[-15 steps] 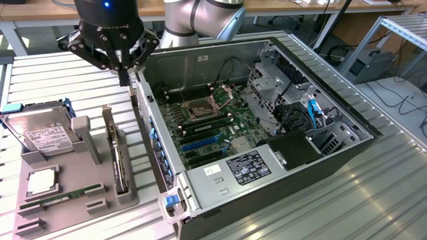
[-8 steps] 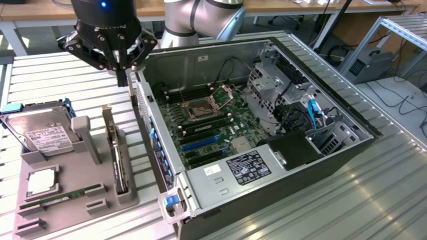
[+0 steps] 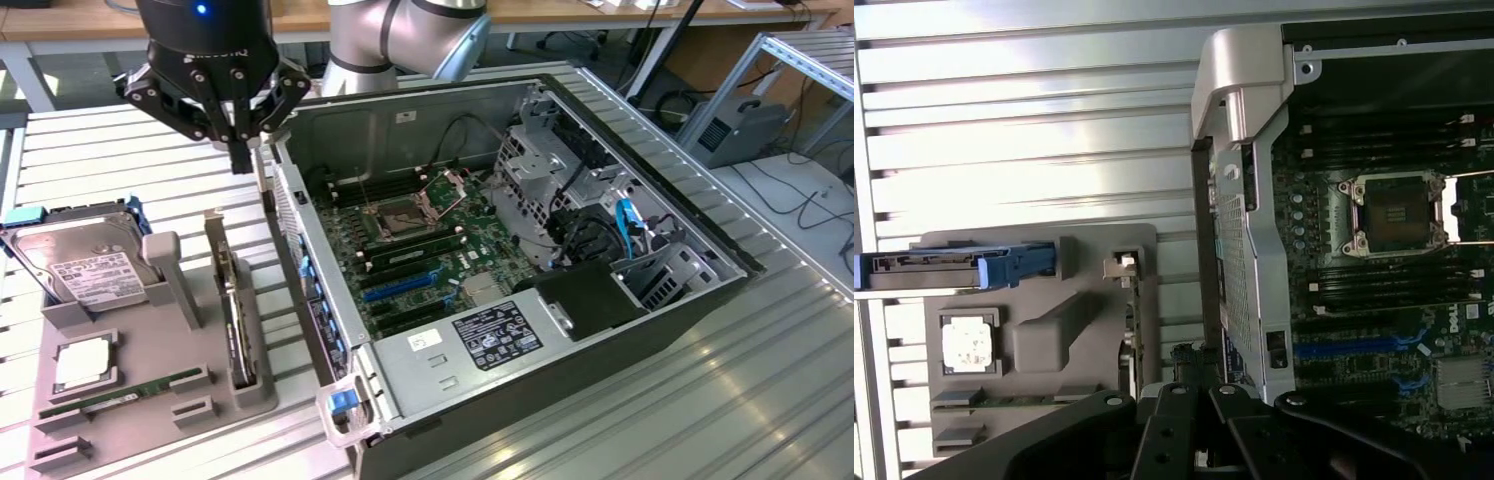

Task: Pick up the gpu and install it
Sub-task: 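Reach for the gpu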

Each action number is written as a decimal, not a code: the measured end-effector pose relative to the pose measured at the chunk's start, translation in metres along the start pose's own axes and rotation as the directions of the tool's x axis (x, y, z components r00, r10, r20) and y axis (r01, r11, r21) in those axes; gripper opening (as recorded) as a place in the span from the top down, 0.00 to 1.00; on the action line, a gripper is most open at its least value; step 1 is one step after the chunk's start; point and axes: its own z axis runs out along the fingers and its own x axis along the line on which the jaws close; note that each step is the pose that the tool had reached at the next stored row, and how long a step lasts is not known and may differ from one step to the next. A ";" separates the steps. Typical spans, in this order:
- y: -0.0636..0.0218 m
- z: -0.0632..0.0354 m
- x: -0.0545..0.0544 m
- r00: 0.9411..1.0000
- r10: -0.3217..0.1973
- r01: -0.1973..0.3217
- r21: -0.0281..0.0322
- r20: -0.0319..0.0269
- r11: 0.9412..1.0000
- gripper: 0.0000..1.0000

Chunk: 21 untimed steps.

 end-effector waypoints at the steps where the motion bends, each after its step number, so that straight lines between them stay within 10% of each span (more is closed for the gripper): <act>1: 0.0000 0.0000 0.000 1.000 0.000 0.000 0.000 0.000 1.000 0.89; 21: -0.0006 -0.0002 0.008 1.000 0.000 0.000 0.001 0.000 1.000 0.89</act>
